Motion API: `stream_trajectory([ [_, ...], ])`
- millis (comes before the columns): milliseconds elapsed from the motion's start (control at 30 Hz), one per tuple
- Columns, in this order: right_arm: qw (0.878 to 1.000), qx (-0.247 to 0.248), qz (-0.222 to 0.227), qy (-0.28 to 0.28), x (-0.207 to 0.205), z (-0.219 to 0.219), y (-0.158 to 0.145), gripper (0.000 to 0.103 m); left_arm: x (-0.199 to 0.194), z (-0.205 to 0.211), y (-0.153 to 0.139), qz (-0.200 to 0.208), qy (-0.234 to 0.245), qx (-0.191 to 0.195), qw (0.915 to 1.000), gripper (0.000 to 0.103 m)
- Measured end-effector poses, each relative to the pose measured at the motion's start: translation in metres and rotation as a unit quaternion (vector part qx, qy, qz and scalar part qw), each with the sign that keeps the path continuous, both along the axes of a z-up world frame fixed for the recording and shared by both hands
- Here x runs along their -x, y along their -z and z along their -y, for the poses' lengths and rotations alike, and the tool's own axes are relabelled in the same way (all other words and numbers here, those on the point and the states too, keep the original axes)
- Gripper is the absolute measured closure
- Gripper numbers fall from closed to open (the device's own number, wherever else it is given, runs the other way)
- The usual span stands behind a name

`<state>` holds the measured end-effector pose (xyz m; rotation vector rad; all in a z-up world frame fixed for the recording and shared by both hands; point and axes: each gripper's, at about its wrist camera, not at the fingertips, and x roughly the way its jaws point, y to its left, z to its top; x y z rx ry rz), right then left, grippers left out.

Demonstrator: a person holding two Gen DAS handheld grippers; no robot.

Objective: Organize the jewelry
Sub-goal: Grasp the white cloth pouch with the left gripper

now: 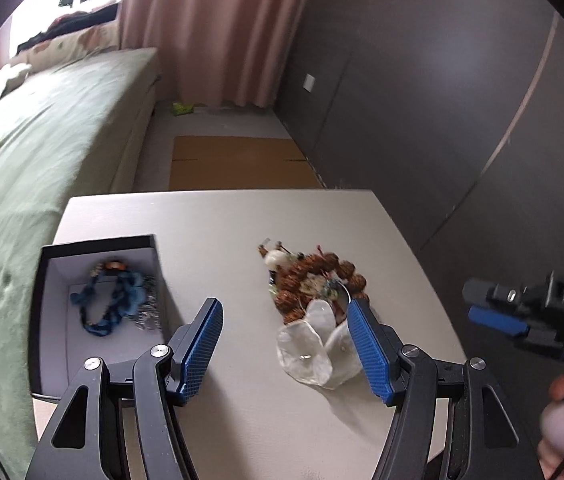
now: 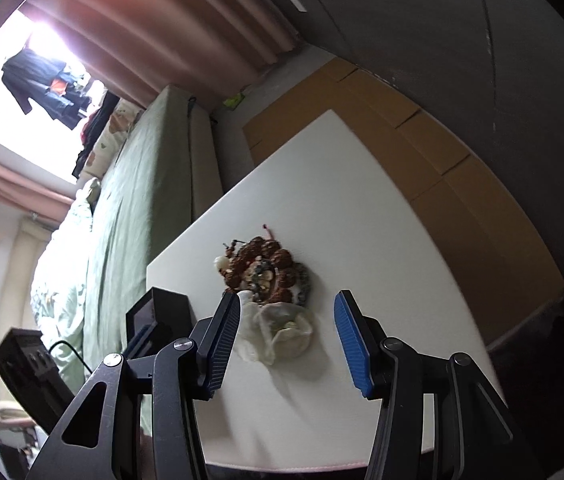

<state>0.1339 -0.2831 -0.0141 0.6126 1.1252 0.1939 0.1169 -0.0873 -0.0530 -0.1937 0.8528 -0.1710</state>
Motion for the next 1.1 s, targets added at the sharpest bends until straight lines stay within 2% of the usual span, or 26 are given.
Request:
stream_trajectory([
  [100, 1.000, -0.011, 0.000, 0.022, 0.003, 0.012, -0.001, 0.052, -0.001, 0.011, 0.009, -0.009, 0.016, -0.011, 0.9998, 0.038],
  [167, 0.999, -0.014, 0.000, 0.031, 0.004, 0.019, 0.001, 0.045, 0.000, 0.019, 0.014, -0.015, 0.028, -0.021, 0.9993, 0.039],
  [233, 0.999, -0.016, -0.001, 0.038, 0.004, 0.023, 0.001, 0.045, 0.002, 0.026, 0.020, -0.019, 0.036, -0.028, 0.9988, 0.040],
  [300, 0.999, -0.020, -0.002, 0.039, 0.005, 0.025, 0.002, 0.045, -0.001, 0.033, 0.029, -0.030, 0.047, -0.032, 0.9979, 0.044],
  [367, 0.999, -0.020, -0.002, 0.037, 0.004, 0.026, 0.003, 0.045, -0.002, 0.040, 0.036, -0.043, 0.055, -0.036, 0.9969, 0.057],
  [400, 0.999, -0.019, -0.003, 0.035, 0.004, 0.024, 0.003, 0.045, -0.003, 0.042, 0.040, -0.049, 0.059, -0.037, 0.9964, 0.059],
  [433, 0.999, -0.018, -0.004, 0.033, 0.003, 0.023, 0.004, 0.045, -0.004, 0.043, 0.044, -0.053, 0.062, -0.040, 0.9959, 0.068],
  [467, 0.999, -0.018, -0.006, 0.031, 0.002, 0.022, 0.005, 0.045, -0.005, 0.043, 0.047, -0.056, 0.061, -0.042, 0.9957, 0.082],
  [533, 0.999, -0.019, -0.010, 0.025, 0.000, 0.018, 0.009, 0.045, -0.006, 0.040, 0.049, -0.061, 0.057, -0.040, 0.9957, 0.099],
  [633, 1.000, -0.017, -0.016, 0.013, -0.004, 0.009, 0.015, 0.045, -0.004, 0.026, 0.039, -0.045, 0.038, -0.022, 0.9980, 0.103],
  [767, 0.999, -0.024, -0.021, -0.006, -0.013, -0.006, 0.025, 0.045, 0.000, 0.007, 0.019, -0.017, 0.015, 0.009, 0.9997, 0.103],
  [1100, 0.998, -0.013, -0.039, -0.043, -0.031, -0.049, 0.049, 0.045, 0.000, -0.024, -0.004, 0.006, -0.005, 0.056, 0.9984, 0.103],
])
